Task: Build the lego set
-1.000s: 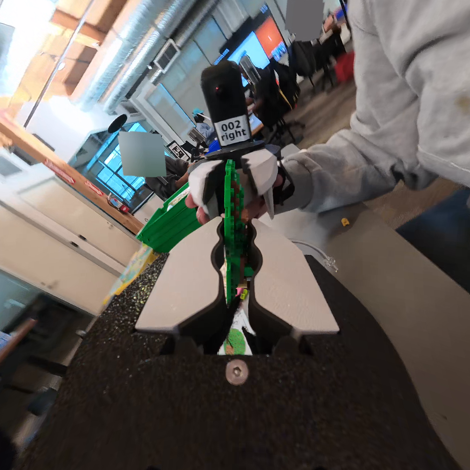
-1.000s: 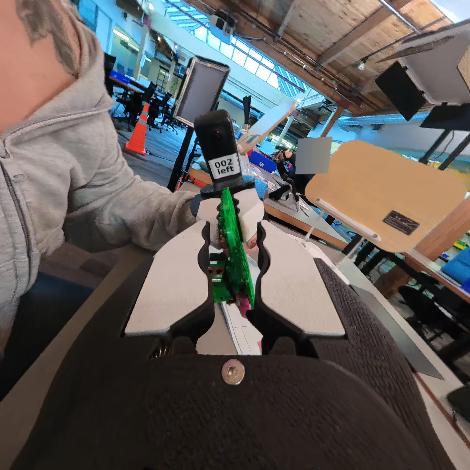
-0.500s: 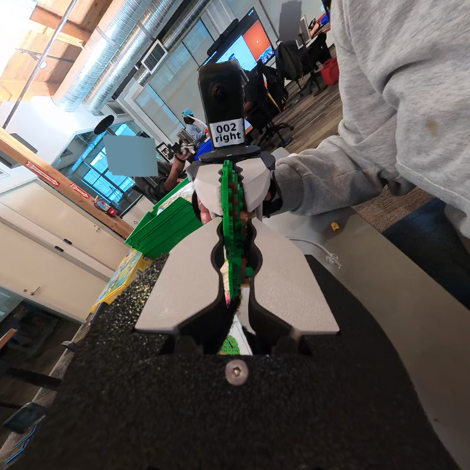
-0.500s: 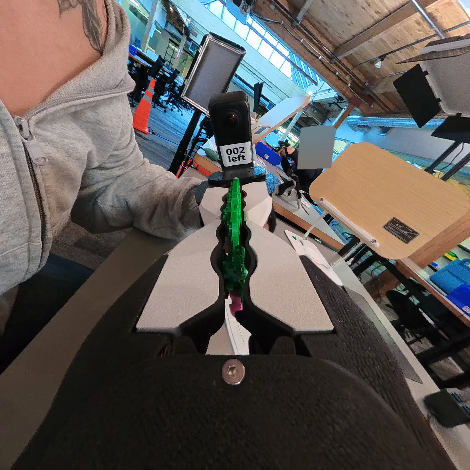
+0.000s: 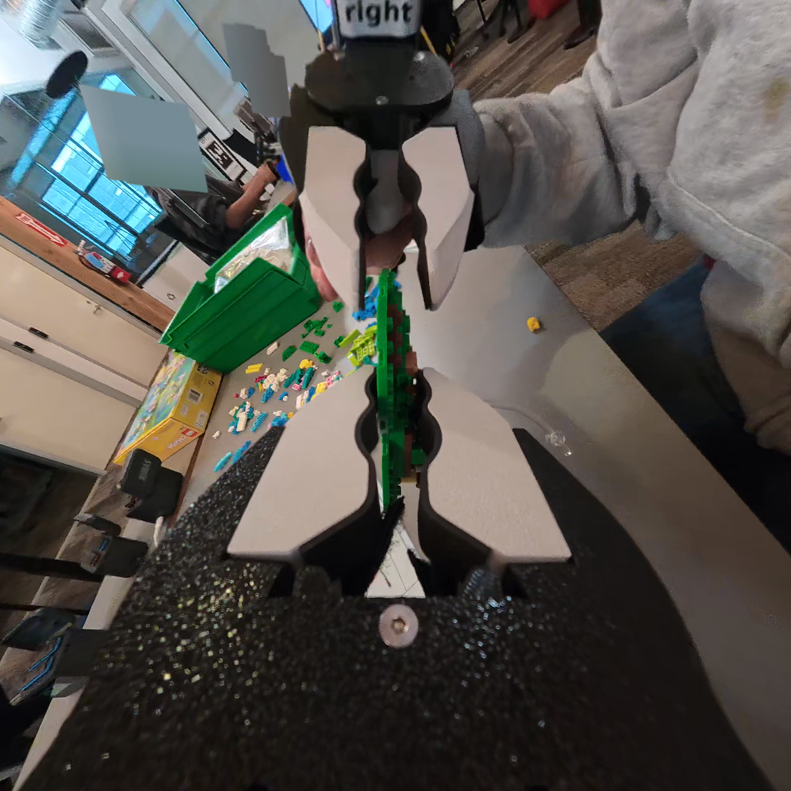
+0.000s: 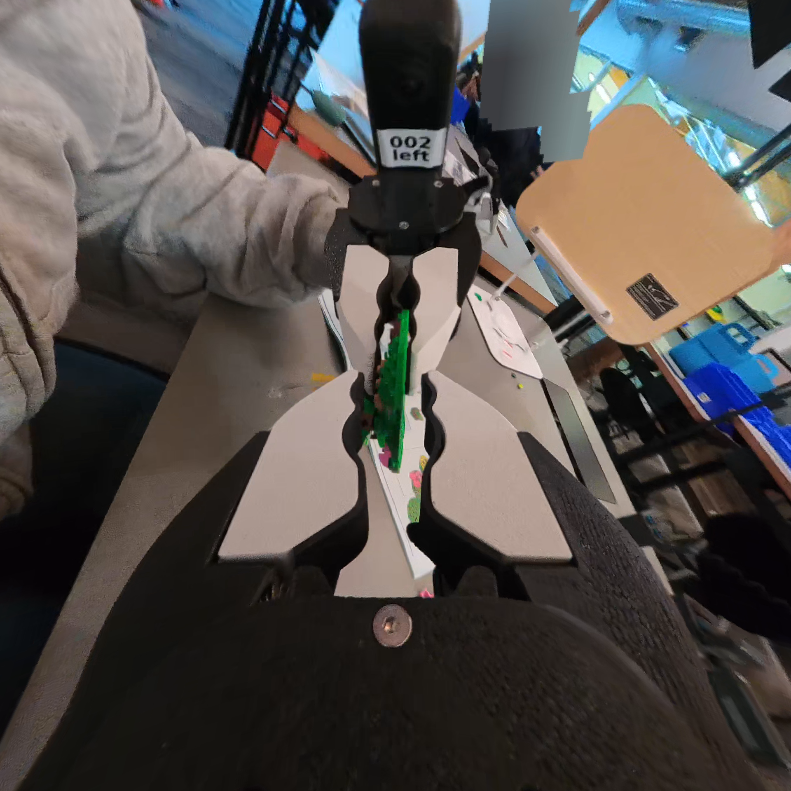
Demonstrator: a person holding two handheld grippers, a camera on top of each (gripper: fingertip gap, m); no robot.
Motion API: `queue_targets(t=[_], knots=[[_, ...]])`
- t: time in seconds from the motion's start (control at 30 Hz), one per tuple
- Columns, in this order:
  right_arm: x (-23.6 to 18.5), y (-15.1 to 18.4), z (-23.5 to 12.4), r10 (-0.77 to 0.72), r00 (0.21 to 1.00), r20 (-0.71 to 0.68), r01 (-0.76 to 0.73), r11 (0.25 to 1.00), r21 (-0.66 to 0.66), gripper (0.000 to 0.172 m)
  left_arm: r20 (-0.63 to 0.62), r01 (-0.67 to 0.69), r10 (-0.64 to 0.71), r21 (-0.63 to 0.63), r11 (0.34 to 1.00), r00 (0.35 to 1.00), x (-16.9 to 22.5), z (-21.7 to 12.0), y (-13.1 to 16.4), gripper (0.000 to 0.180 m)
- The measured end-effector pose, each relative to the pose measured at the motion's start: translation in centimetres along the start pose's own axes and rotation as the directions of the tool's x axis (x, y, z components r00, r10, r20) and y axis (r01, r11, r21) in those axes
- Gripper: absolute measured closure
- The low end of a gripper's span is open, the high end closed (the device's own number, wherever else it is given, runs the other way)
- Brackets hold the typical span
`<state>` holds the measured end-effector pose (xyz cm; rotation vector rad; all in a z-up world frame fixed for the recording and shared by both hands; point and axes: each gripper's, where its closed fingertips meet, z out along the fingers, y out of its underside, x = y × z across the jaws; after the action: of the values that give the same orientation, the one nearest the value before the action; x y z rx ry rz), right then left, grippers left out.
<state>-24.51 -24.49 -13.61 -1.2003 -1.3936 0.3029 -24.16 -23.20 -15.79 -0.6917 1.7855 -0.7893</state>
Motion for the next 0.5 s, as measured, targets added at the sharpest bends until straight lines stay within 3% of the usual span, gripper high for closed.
queue_targets(t=[0.13, 0.37, 0.5], knots=[[-0.9, 0.6, 0.3, -0.057, 0.998, -0.042, 0.050, 0.989, -0.136, 0.152, -0.034, -0.012, 0.012, -0.017, 1.000, 0.999, 0.7, 0.0, -0.8, 0.166], [-1.7, -0.2, 0.6, 0.019, 0.998, -0.062, -0.030, 0.985, -0.172, 0.163, -0.083, -0.009, 0.002, -0.088, 0.996, 0.997, 1.7, 0.0, -0.6, 0.166], [-1.6, -0.4, 0.6, 0.107, 0.991, -0.077, -0.116, 0.985, -0.124, 0.163, -0.079, 0.070, -0.075, -0.072, 0.995, 0.994, 1.8, 0.2, -0.7, 0.152]])
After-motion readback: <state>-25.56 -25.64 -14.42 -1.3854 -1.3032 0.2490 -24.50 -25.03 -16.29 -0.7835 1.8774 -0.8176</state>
